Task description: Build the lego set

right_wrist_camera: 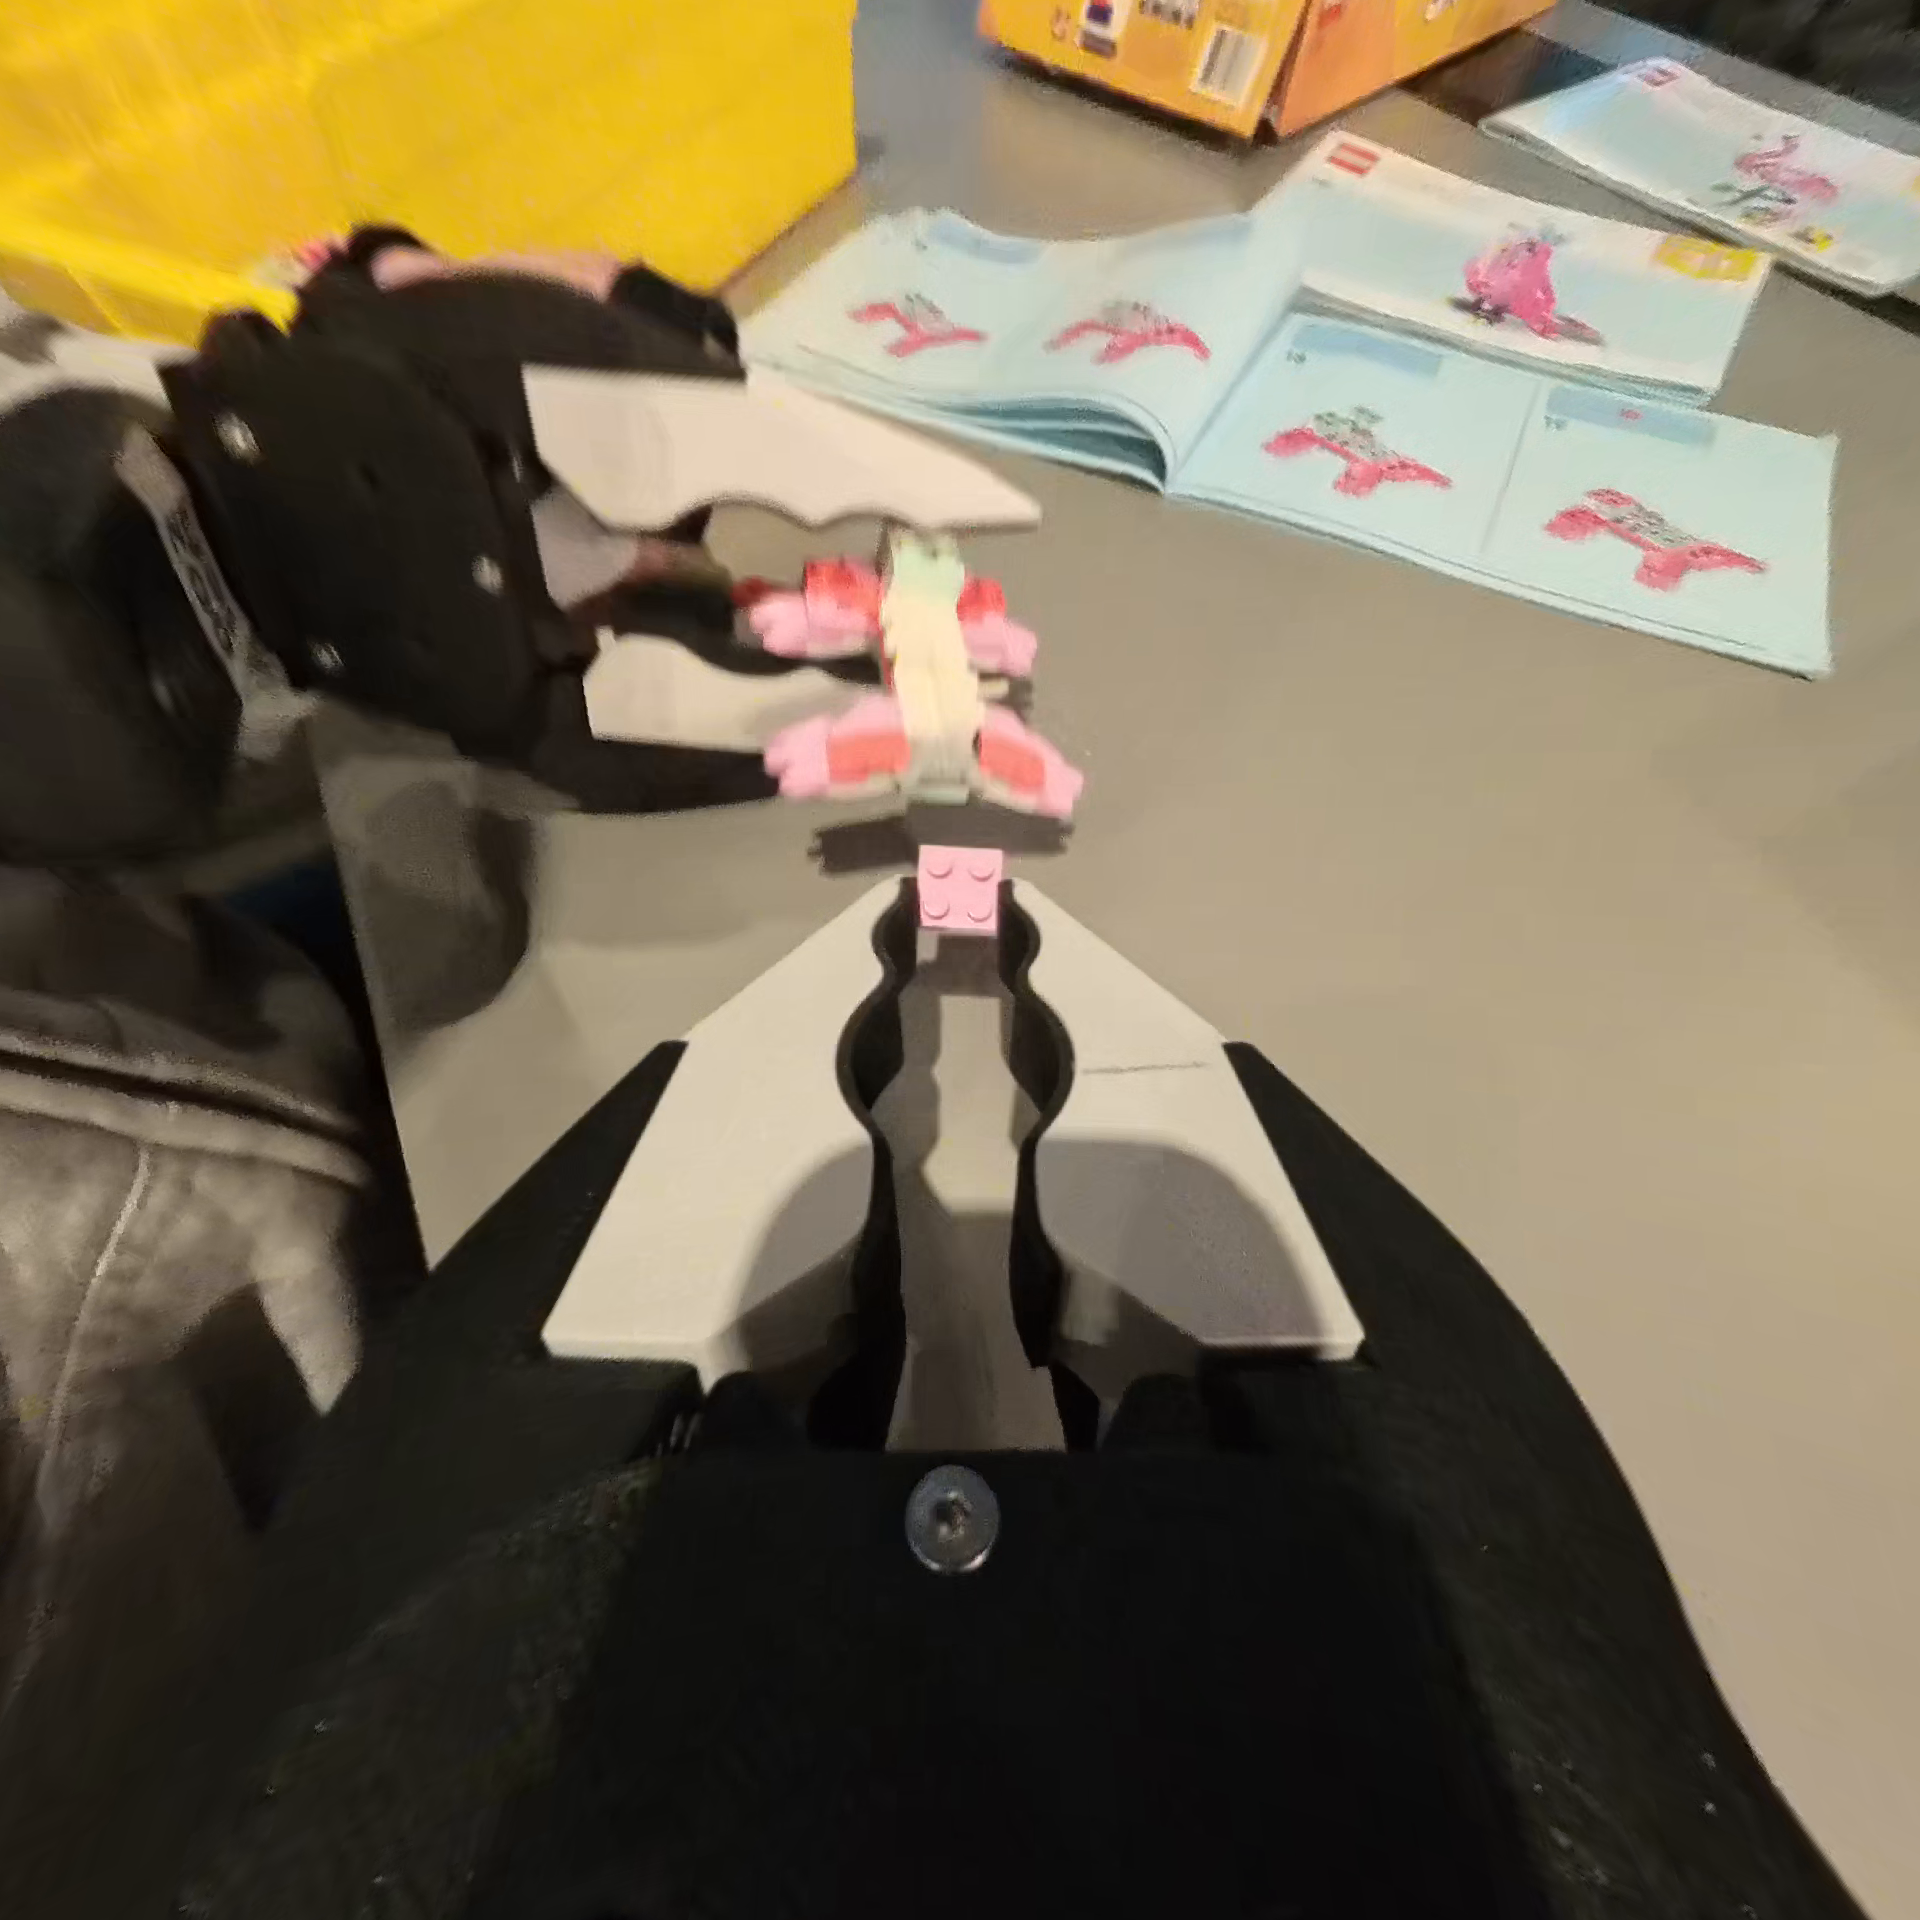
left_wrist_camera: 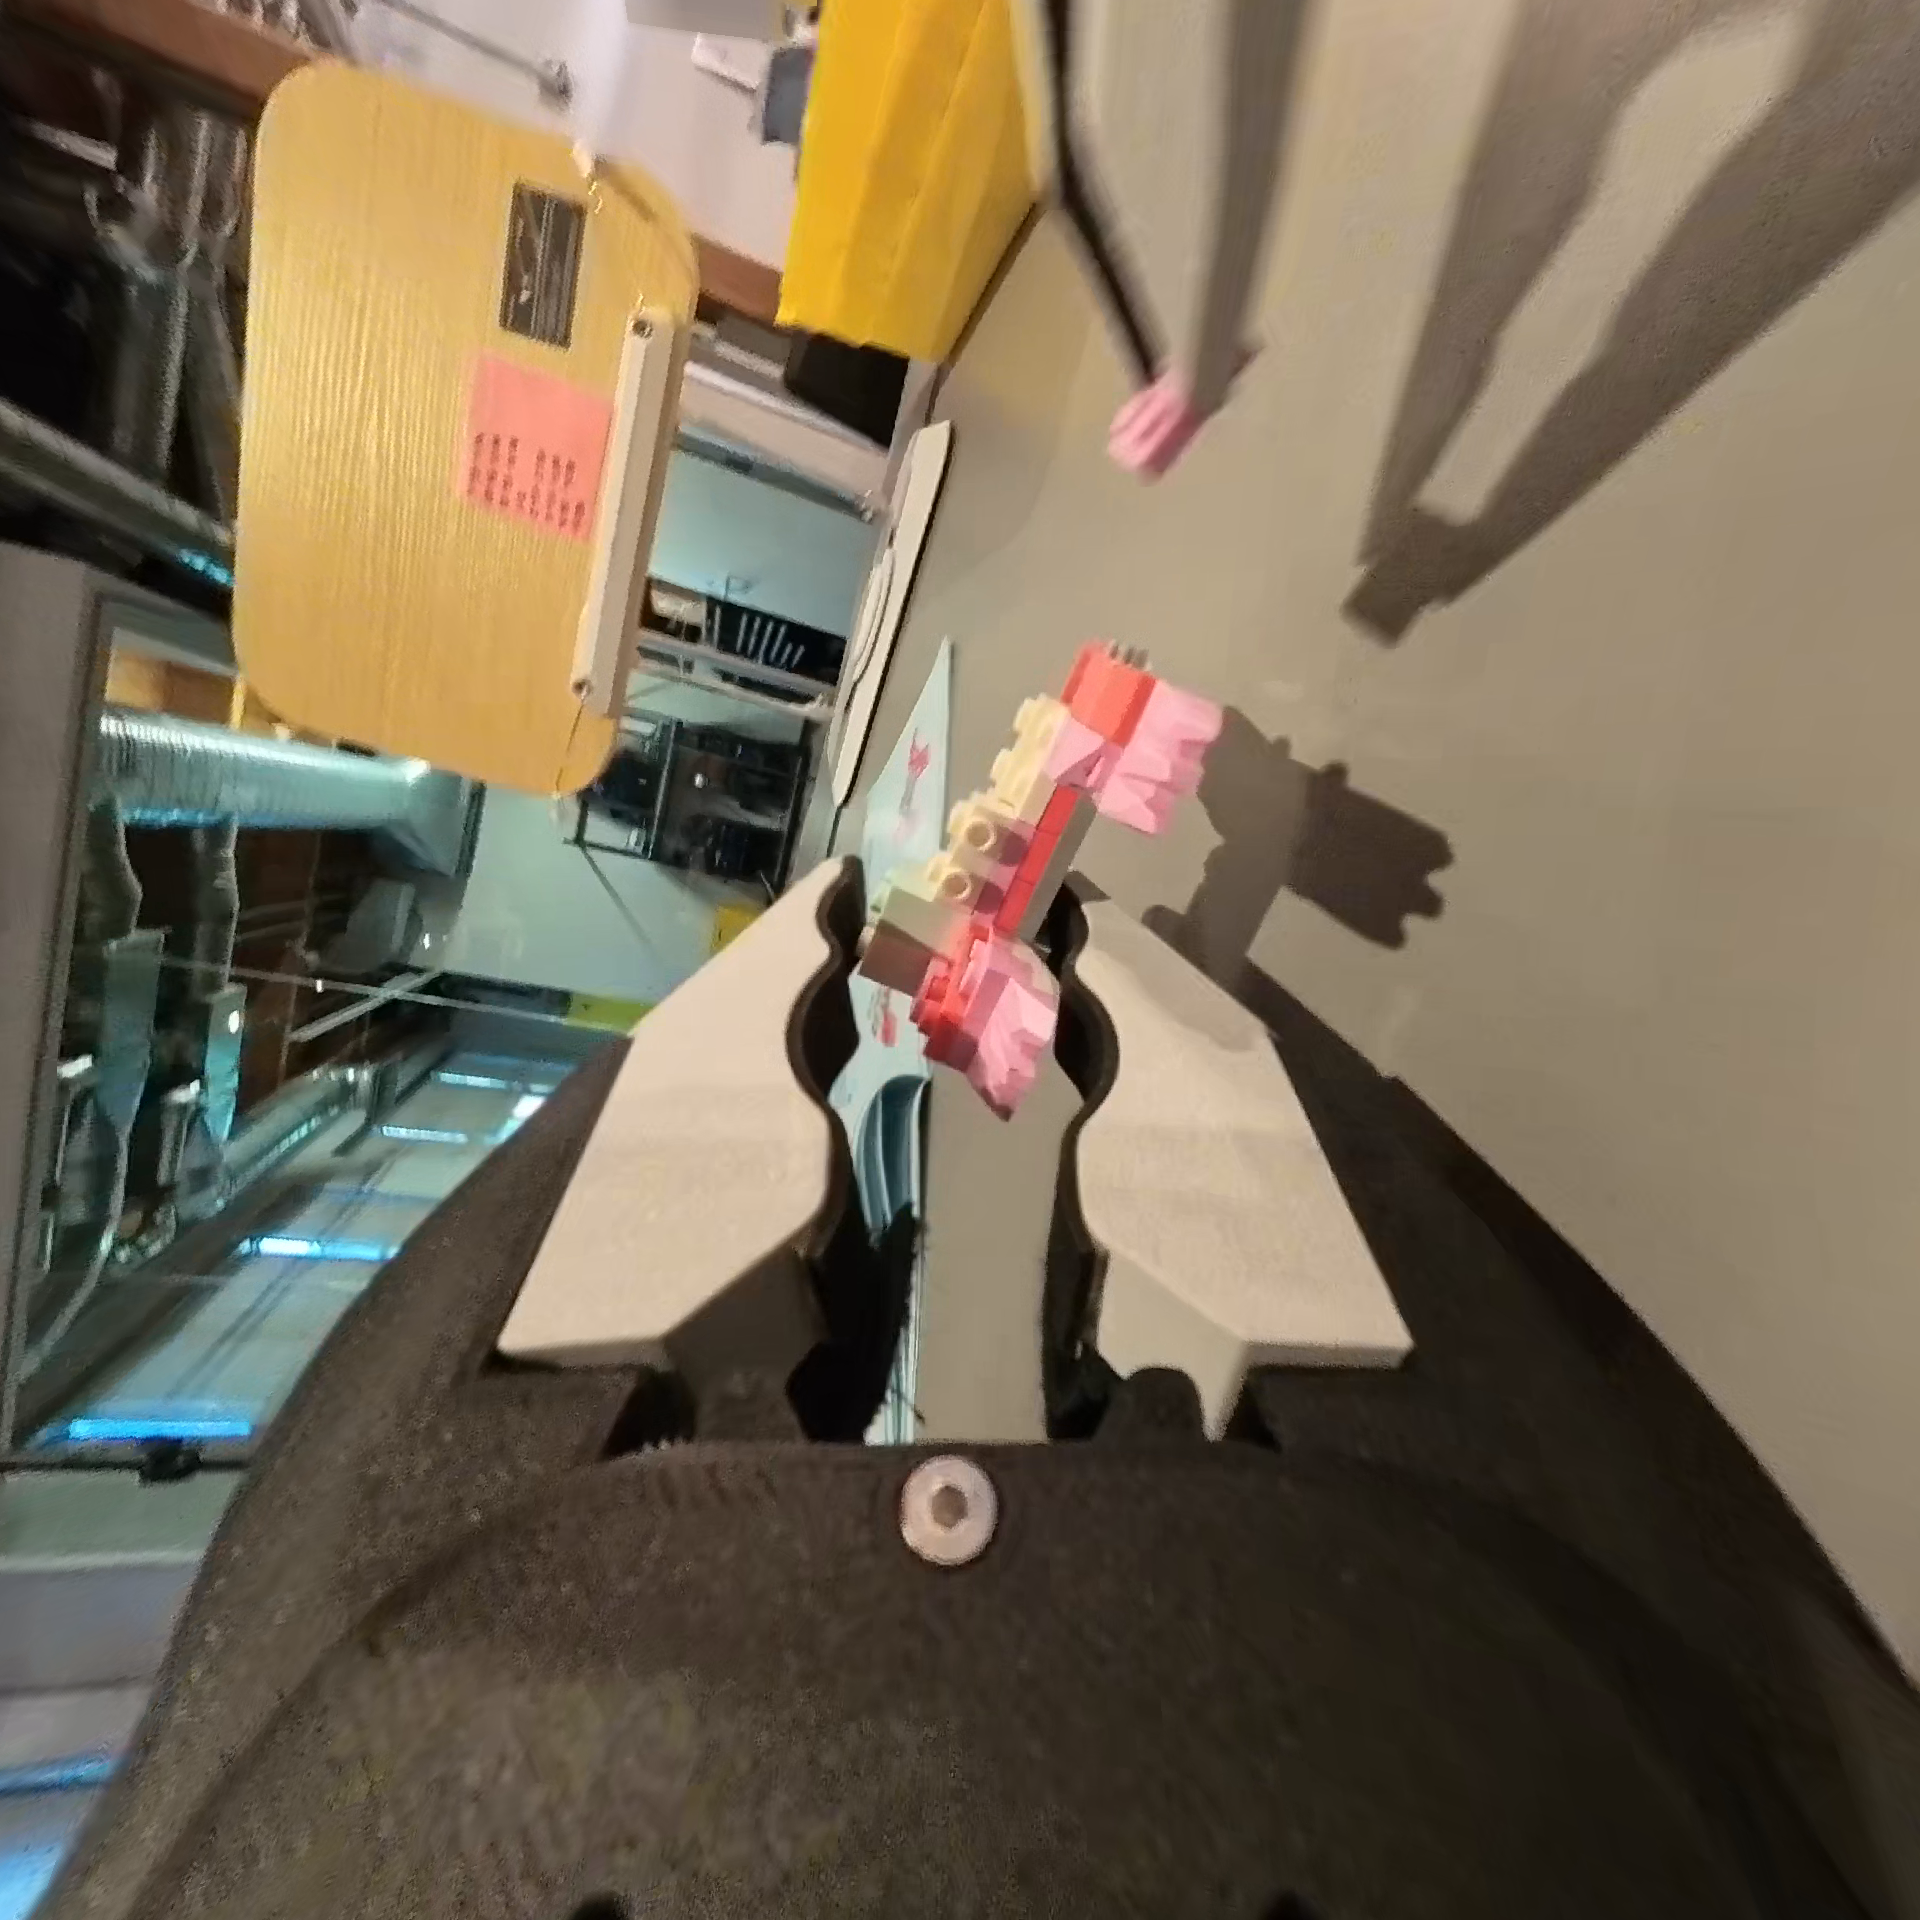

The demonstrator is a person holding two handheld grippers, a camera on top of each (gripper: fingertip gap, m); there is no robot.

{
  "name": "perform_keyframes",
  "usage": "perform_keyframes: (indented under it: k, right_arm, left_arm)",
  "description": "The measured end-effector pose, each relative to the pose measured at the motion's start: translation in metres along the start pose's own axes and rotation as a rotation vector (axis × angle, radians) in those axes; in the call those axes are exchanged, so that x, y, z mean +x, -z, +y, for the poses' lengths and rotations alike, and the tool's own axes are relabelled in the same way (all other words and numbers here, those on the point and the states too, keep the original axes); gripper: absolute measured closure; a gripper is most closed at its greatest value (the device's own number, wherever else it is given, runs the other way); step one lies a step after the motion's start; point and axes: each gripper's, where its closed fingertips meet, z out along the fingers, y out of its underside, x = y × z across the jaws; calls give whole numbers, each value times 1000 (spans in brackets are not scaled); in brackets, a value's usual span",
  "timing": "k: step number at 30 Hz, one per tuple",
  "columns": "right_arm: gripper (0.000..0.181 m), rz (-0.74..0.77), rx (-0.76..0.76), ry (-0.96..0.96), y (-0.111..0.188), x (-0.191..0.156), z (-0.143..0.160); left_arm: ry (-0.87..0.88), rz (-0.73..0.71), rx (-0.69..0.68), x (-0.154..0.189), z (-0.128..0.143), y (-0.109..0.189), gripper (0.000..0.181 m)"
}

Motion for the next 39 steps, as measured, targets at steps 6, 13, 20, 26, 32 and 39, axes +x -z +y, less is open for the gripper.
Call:
perform_keyframes:
  k: [6,13,20,26,32,39]
  right_arm:
    - [168,-143,-34,-73,-17,-6,7]
    - [168,-207,-46,-134,-22,-9,11]
    - [168,-240,-68,-144,-24,-13,13]
    - [168,-224,-84,-122,-26,-14,15]
    - [168,-225,-61,-85,-23,-19,12]
    - [168,-216,-70,-100,-24,-19,12]
  left_arm:
    - [-76,92,24,20,-4,1,146]
    - [-53,140,27,22,-2,1,146]
    - [-161,133,75,24,-11,5,145]
    - [-319,99,168,26,-24,11,140]
    - [-378,154,163,34,-21,10,160]
    - [-371,161,123,34,-18,7,161]
